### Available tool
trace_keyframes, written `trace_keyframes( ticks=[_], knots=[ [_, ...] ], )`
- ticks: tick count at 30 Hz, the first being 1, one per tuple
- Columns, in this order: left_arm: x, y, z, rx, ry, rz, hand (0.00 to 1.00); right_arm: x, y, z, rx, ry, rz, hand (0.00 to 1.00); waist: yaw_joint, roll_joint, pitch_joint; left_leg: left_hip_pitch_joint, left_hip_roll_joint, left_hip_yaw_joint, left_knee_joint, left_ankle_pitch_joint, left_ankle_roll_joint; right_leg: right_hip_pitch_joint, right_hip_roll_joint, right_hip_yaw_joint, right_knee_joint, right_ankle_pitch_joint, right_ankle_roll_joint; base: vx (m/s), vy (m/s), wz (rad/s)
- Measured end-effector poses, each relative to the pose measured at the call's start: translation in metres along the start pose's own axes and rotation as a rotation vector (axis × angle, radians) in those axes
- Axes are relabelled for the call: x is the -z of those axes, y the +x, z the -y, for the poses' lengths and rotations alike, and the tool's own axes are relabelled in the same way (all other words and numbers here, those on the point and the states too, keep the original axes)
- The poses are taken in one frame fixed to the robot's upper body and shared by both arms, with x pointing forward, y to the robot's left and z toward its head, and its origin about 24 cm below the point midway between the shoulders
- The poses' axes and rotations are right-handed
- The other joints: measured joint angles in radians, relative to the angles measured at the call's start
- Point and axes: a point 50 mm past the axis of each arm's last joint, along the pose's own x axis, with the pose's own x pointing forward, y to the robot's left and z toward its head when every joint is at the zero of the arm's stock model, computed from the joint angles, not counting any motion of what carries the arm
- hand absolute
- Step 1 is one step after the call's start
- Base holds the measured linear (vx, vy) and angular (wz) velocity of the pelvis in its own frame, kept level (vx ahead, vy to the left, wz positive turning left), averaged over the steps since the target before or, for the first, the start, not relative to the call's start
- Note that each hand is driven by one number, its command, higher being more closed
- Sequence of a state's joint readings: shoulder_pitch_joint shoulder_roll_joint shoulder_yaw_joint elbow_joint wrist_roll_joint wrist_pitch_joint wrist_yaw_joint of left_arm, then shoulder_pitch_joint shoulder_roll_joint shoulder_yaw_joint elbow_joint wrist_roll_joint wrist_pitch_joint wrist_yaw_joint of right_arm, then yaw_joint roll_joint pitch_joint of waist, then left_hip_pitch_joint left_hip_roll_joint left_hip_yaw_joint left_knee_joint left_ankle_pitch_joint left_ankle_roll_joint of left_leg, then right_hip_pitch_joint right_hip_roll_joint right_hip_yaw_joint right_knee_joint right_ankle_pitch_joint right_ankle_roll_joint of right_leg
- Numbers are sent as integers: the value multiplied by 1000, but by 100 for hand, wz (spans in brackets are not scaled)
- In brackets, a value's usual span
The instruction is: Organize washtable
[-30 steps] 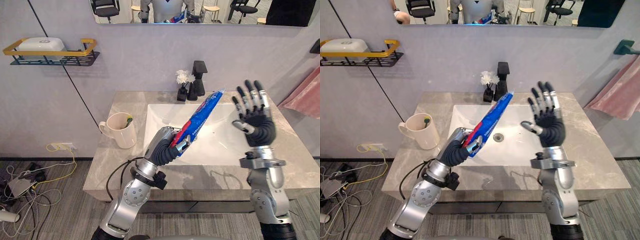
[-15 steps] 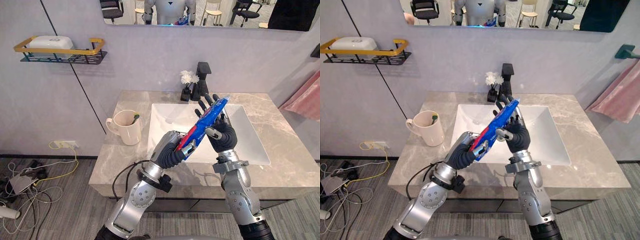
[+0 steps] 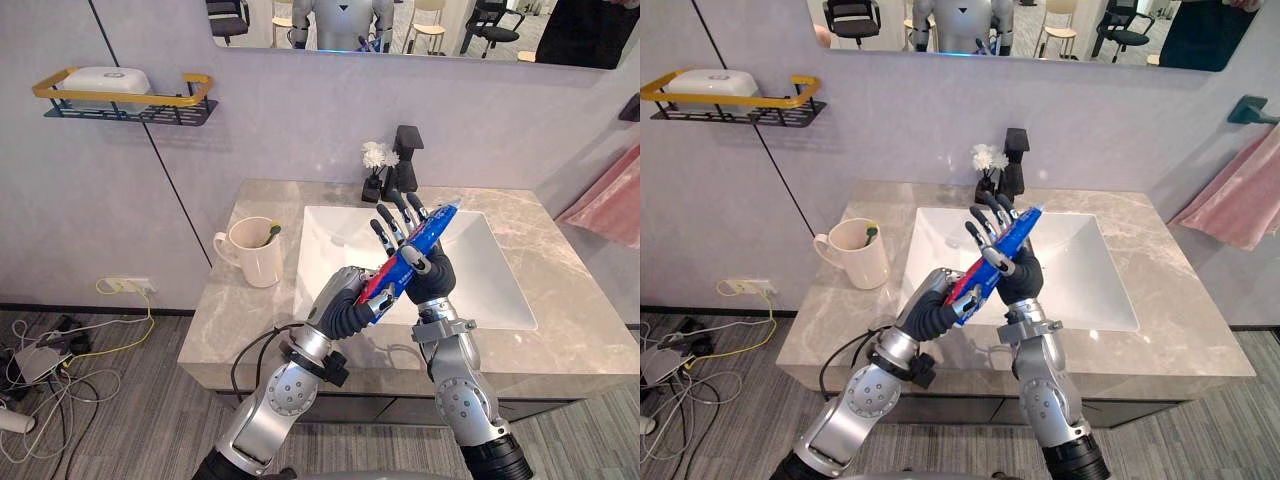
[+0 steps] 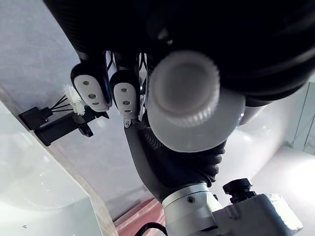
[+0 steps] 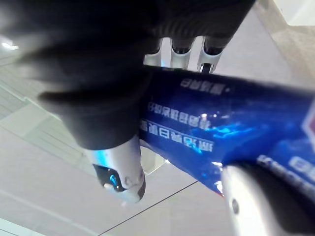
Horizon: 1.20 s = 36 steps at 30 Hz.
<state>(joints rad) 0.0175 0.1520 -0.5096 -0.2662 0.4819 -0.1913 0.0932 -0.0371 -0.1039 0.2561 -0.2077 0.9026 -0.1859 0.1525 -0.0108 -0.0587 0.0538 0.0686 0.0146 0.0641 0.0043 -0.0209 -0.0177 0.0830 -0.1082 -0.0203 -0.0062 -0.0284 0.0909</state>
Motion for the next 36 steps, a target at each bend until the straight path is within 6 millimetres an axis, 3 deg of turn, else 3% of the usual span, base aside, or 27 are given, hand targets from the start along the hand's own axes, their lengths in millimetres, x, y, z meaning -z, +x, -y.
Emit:
trace_keyframes(
  ticks=[12, 13, 22, 30, 36],
  knots=[
    [3, 1, 6, 1, -32, -20, 100, 0, 6, -5, -28, -2, 4, 100, -1, -5, -2, 2, 1, 5, -8, 4, 0, 2, 1, 3, -15, 8, 1, -2, -1, -1],
    [3, 1, 6, 0, -32, -20, 0, 0, 6, -5, -30, -3, 3, 100, 0, -5, -2, 2, 1, 5, -8, 4, 0, 2, 1, 3, -15, 8, 1, 0, 0, 0],
    [4, 2, -4, -75, -19, -24, 0, -1, 8, -7, -35, -2, 13, 100, 0, -5, -2, 5, 1, 4, -8, 4, 0, 6, 1, 2, -15, 8, 1, 0, 0, 0],
    [-16, -1, -58, -347, 61, 75, 0, -8, 11, -5, -33, -42, 40, 100, 3, -4, -2, 9, 0, -8, -9, 5, -1, 19, 0, -11, -20, 8, 1, -4, -3, 4],
    [-25, -21, -92, -548, 140, 94, 0, -14, 14, -4, -39, -69, 60, 100, 7, -1, -4, 9, -3, -32, -32, 23, -3, 22, 0, -34, -25, 8, 0, -5, -9, 12]
  ],
)
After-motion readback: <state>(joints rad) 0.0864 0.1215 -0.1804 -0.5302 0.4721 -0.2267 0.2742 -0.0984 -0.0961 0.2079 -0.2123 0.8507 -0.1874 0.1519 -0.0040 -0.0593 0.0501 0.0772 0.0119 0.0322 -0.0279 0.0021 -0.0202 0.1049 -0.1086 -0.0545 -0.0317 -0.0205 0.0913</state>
